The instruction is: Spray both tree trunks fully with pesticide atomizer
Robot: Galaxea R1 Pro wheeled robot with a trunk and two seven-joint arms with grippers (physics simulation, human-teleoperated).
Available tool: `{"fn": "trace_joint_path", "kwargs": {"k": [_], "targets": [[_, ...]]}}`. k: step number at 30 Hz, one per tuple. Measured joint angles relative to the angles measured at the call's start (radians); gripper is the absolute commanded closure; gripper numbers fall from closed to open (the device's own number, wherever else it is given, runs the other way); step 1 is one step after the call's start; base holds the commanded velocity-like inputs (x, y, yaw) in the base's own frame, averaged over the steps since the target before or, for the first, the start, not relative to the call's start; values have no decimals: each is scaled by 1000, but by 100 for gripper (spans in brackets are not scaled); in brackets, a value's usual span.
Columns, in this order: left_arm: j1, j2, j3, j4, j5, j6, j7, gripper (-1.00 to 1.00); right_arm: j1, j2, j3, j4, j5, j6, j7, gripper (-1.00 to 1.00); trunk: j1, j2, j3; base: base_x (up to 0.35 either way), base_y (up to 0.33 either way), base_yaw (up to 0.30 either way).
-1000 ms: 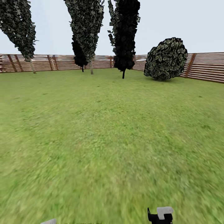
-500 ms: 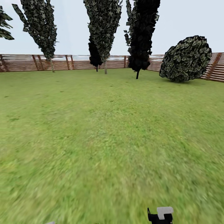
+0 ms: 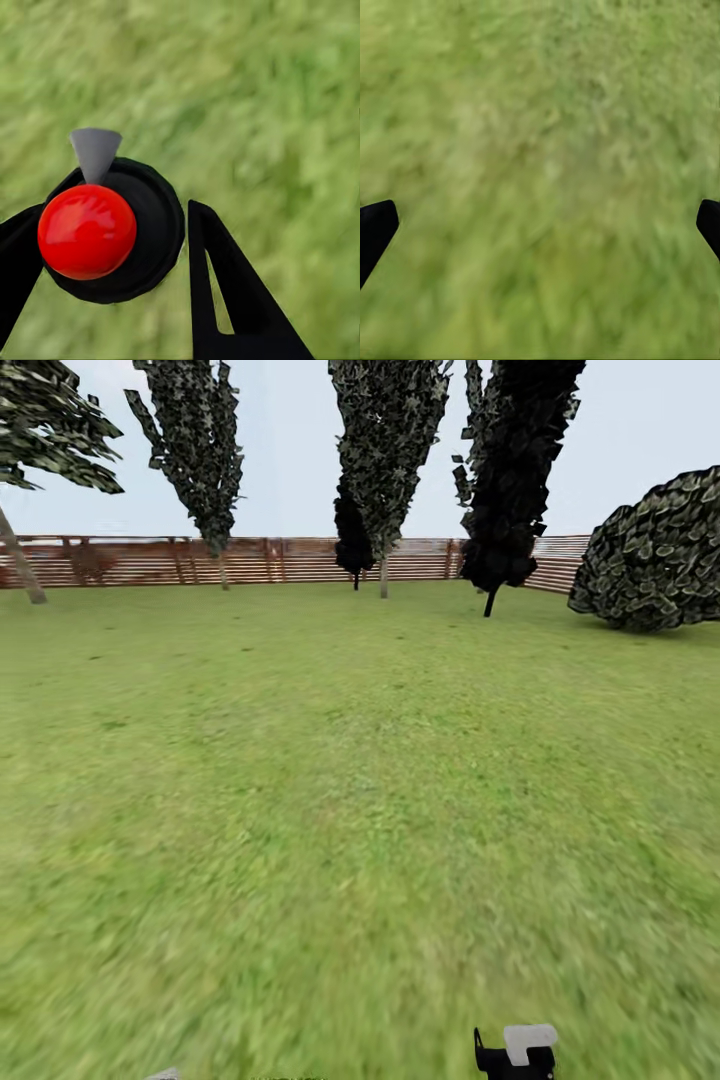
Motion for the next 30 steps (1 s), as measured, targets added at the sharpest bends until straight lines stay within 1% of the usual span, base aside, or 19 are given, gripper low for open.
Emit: {"fn": "trace_joint_path", "kwargs": {"k": [7, 30], "targets": [[0, 3, 0, 0, 1, -17, -1, 100, 0, 0, 0, 1, 0, 0, 0, -100, 0, 0, 0, 0, 0, 284], [0, 2, 0, 0, -1, -17, -1, 100, 0, 0, 0, 0, -1, 0, 0, -100, 0, 0, 0, 0, 0, 284]]}}
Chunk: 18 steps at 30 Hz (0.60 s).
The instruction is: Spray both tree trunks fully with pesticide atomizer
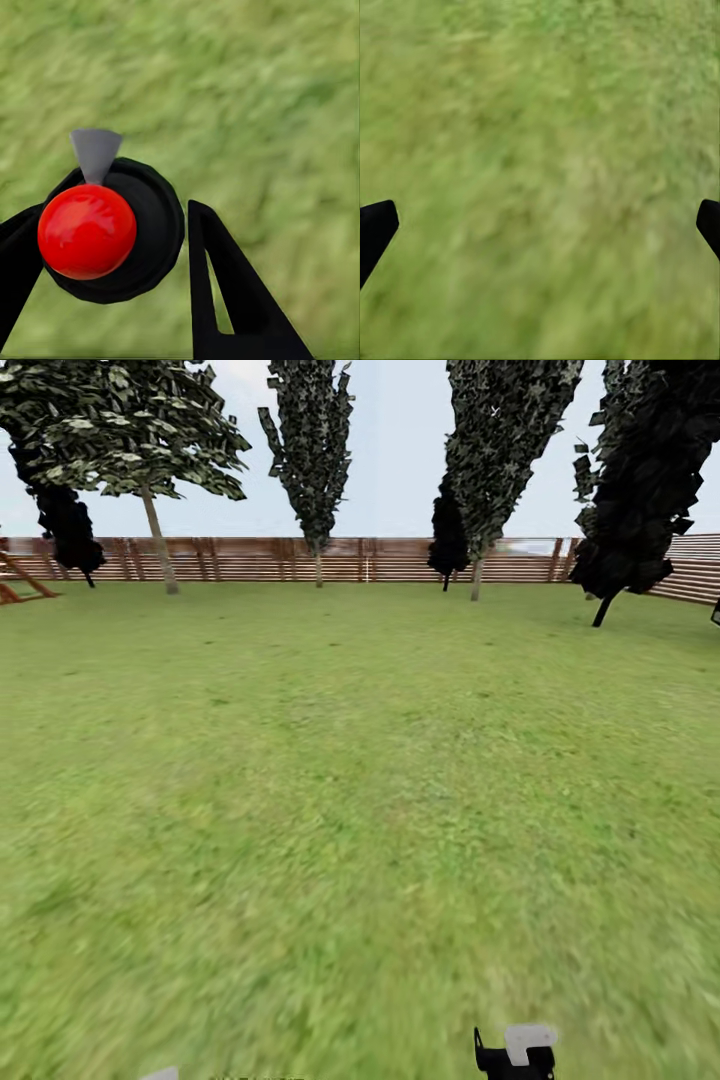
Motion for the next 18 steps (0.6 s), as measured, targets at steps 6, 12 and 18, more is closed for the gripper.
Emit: {"fn": "trace_joint_path", "kwargs": {"k": [6, 12, 18], "targets": [[0, -1, 0, 0, 0, 0, 0, 100, 0, 0, 0, 0, 0, 0, 0, -100, 0, 0, 0, 0, 0, 284], [0, -3, 0, 0, 0, 0, 0, 100, 0, 0, 0, 0, 0, 0, 0, -100, 0, 0, 0, 0, 0, 284], [0, -4, 0, 0, 0, 1, 0, 100, 0, 0, 0, 0, 0, 0, 0, -100, 0, 0, 0, 0, 0, 284]]}}
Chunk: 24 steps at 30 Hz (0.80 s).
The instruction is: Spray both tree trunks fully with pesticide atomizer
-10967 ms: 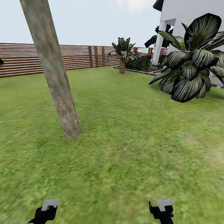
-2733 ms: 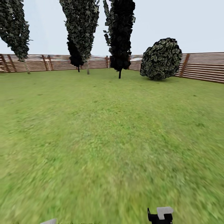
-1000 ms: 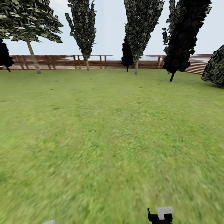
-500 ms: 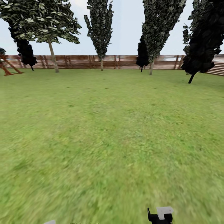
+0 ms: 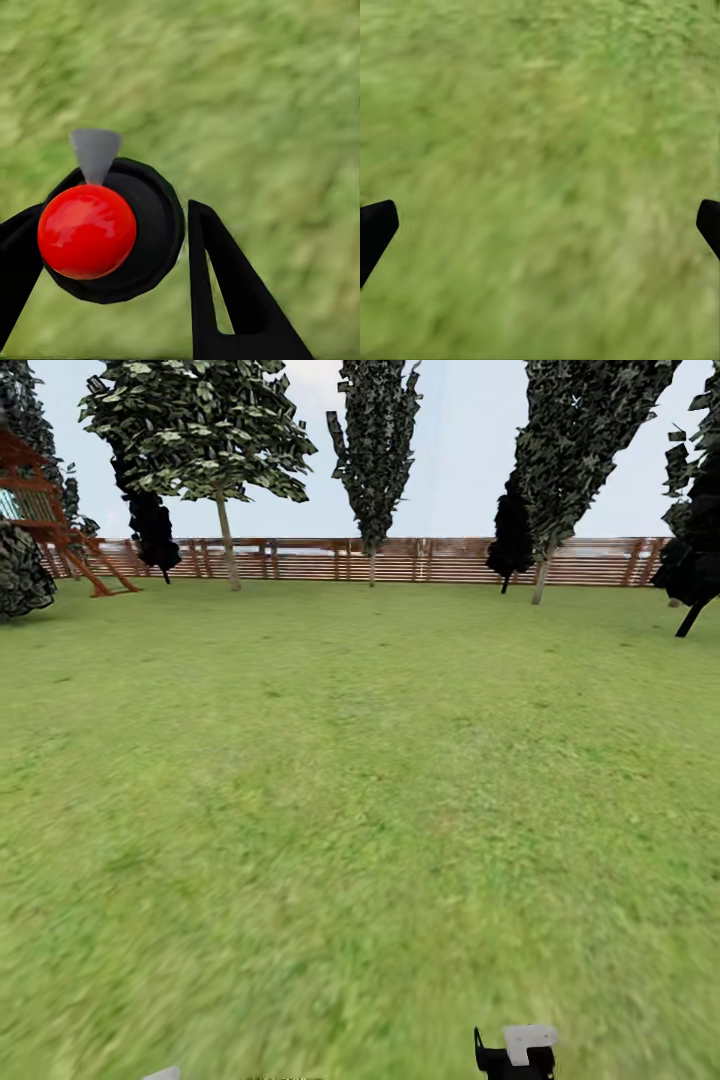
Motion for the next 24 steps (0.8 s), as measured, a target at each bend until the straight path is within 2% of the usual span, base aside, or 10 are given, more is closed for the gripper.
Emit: {"fn": "trace_joint_path", "kwargs": {"k": [18, 24], "targets": [[0, 1, -1, 0, 0, 0, -10, 100, 0, 0, 0, 0, 0, 0, 0, -100, 0, 0, 0, 0, 0, 284], [0, 0, 1, 0, 1, 1, -1, 100, 0, 0, 0, 0, 1, 0, 0, -100, -1, 0, 0, 222, 1, 284]]}}
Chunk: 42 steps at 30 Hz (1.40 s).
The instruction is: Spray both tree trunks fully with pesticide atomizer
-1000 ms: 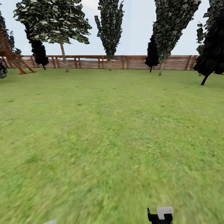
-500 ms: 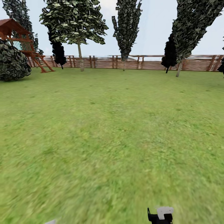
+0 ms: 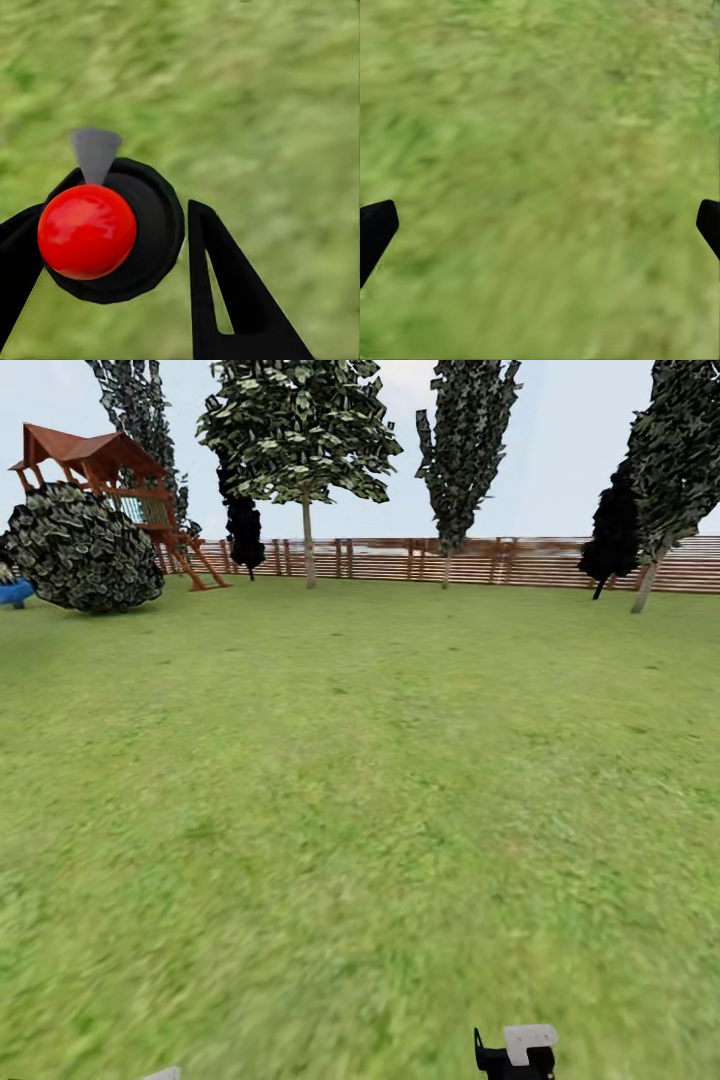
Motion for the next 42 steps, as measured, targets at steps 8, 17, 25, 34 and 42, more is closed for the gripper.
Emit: {"fn": "trace_joint_path", "kwargs": {"k": [8, 17, 25, 34, 42], "targets": [[0, 0, 0, 0, 0, 0, 1, 100, 0, 0, 0, 1, 1, 0, 0, -100, 0, 0, 0, 332, 80, 281], [-1, 0, 0, 2, 0, 0, 1, 100, 0, -2, 2, 1, 7, 0, 7, -100, 0, 0, 0, 335, 102, 35], [0, 1, -1, 2, 0, 0, 1, 100, 0, -1, 2, 1, 6, 2, 5, -100, 0, 0, 0, 335, 95, 0], [0, 2, -1, 2, -1, 0, 0, 100, 0, 0, 2, 0, 2, 2, 5, -100, 0, 0, 0, 337, 30, 0], [0, 1, -1, 2, -1, 0, 1, 100, 0, 0, 2, 0, 1, 1, 5, -100, 0, 0, 0, 236, -78, 192]]}}
